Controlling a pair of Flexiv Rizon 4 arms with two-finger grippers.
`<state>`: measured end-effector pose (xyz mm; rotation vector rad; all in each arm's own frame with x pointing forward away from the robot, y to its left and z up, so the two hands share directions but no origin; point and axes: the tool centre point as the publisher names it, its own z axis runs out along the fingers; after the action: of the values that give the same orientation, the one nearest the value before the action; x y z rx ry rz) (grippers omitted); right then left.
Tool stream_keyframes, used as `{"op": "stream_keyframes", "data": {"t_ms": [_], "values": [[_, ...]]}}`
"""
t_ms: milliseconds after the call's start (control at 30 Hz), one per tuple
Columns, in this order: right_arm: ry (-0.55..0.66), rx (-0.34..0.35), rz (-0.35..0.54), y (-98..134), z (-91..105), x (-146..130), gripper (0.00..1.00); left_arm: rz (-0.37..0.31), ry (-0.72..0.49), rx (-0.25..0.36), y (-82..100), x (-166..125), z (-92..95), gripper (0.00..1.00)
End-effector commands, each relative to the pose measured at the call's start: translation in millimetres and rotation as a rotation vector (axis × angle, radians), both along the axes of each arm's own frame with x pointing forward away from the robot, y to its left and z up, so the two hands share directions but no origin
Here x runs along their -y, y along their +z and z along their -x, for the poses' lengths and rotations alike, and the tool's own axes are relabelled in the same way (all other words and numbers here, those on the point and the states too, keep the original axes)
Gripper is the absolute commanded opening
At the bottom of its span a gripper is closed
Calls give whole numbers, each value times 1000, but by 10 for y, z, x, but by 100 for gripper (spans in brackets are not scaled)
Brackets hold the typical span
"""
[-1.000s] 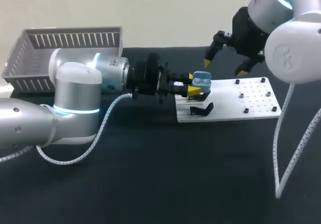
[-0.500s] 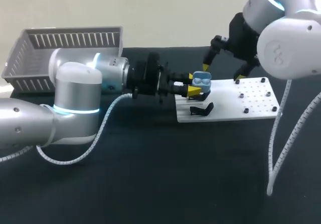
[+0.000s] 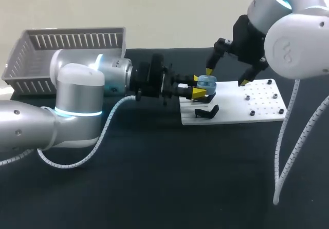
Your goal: Pick up each earbud case from the left stands, insert the matching earbuds, close the lid, and place the case in the box.
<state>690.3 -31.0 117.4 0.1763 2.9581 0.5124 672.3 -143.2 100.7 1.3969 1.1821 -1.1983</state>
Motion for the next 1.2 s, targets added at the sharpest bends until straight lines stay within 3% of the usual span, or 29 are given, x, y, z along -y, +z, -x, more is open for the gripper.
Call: {"op": "stream_keyframes", "data": {"t_ms": [33,200,400,633,933,1200], "values": [[-6,12,10,-4,34,4,100,3,5,4,-8,-2,12,0],[-17,28,3,23,33,31,100,3,5,4,-8,-2,12,0],[-37,127,-28,237,85,140,100,3,5,4,-8,-2,12,0],[1,136,-56,353,319,311,100,3,5,4,-8,-2,12,0],[0,189,6,370,602,445,100,3,5,4,-8,-2,12,0],[-13,211,-60,522,716,550,100,-17,30,9,19,-33,55,0]]}}
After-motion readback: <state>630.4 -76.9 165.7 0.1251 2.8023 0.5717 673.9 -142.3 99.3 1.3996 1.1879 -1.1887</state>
